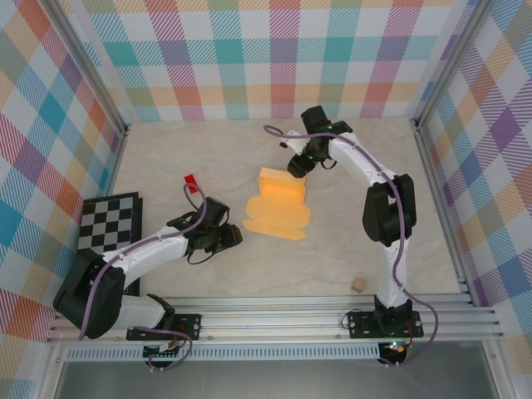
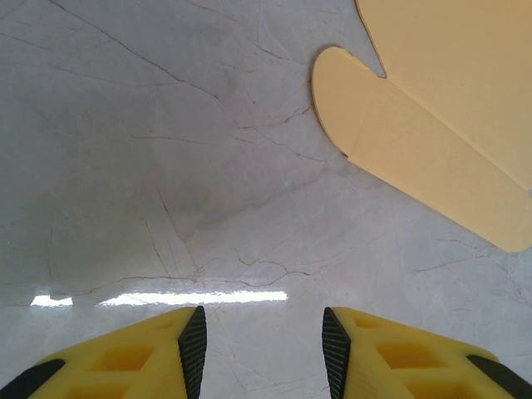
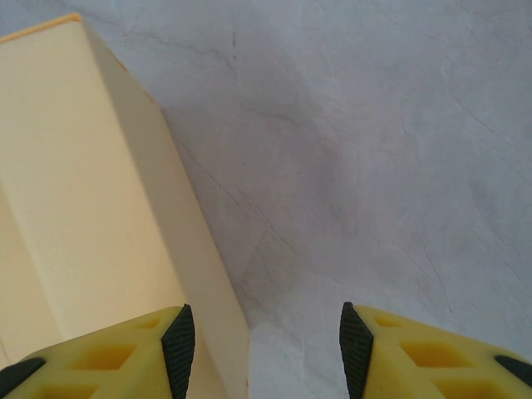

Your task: Fold the paper box

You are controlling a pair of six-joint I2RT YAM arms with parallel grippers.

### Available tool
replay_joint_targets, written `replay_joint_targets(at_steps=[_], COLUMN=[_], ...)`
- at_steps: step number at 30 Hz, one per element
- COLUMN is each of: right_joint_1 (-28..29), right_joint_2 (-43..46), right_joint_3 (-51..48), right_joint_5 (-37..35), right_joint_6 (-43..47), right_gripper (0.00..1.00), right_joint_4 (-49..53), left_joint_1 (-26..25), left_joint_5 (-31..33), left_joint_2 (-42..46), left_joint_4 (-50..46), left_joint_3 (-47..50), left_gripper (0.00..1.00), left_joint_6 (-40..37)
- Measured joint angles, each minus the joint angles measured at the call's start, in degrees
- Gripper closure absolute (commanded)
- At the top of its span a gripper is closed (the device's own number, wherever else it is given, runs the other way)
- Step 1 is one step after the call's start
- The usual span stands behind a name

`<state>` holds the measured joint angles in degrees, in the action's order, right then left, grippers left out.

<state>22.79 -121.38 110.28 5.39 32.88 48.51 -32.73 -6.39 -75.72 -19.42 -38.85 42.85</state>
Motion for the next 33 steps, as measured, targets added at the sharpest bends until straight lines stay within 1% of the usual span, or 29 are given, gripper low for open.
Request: replay_joint_targets(at_steps=[2,4,7,8,9,11,13,14,16,18,19,20,27,33], right_joint_1=[-0.72,-1.31,-1.05,-0.57,0.20,2.23,4.59,5.70,7.78,9.60,10.10,10.38,9.77,7.45], right_joint_2=[-0.09,1.25,6.16,7.74,9.14,10.88,11.30,11.23,10.38,8.48,7.41,6.16,-1.75,-7.78], right_joint_3=[-0.15,-2.69,-9.20,-10.32,-10.56,-10.19,-9.40,-9.20,-8.92,-8.15,-7.63,-6.69,2.80,12.70], right_joint_5=[0.66,2.82,6.27,6.58,6.62,5.73,3.74,2.36,-0.46,-2.99,-3.87,-4.70,-9.44,-8.63], right_joint_6=[-0.85,-0.94,0.55,1.55,2.86,5.73,8.28,9.46,11.58,13.09,13.33,13.77,13.40,8.70], right_gripper=[0.49,0.47,0.42,0.41,0.37,0.32,0.30,0.28,0.23,0.21,0.13,0.00,0.00,0.00], right_joint_4=[0.02,-2.34,-5.03,-5.11,-5.05,-5.40,-5.44,-5.60,-5.35,-5.31,-5.14,-4.70,-2.08,2.25], left_joint_1=[-0.11,-0.17,-0.20,-0.20,-0.20,-0.20,-0.20,-0.20,-0.20,-0.20,-0.20,-0.20,-0.20,-0.20], left_joint_5=[0.02,0.02,0.04,0.04,0.04,0.04,0.11,0.24,0.48,0.68,0.85,0.98,1.57,1.99], left_joint_2=[-0.26,-0.35,-0.35,-0.35,-0.35,-0.35,-0.33,-0.28,-0.20,0.07,0.24,0.48,1.18,1.18], left_joint_4=[-0.04,-0.17,-0.33,-0.39,-0.42,-0.44,-0.46,-0.52,-0.61,-0.85,-1.07,-1.38,-1.66,-1.66], left_joint_3=[-0.07,-0.26,-0.63,-0.76,-0.81,-0.83,-0.83,-0.83,-0.83,-0.83,-0.83,-0.83,-0.81,-0.79], left_gripper=[0.57,0.56,0.56,0.55,0.55,0.54,0.54,0.54,0.53,0.53,0.53,0.53,0.53,0.52], left_joint_6=[0.00,0.00,-0.02,-0.02,-0.04,-0.04,-0.07,-0.04,-0.07,-0.09,-0.22,-0.24,-0.48,-0.70])
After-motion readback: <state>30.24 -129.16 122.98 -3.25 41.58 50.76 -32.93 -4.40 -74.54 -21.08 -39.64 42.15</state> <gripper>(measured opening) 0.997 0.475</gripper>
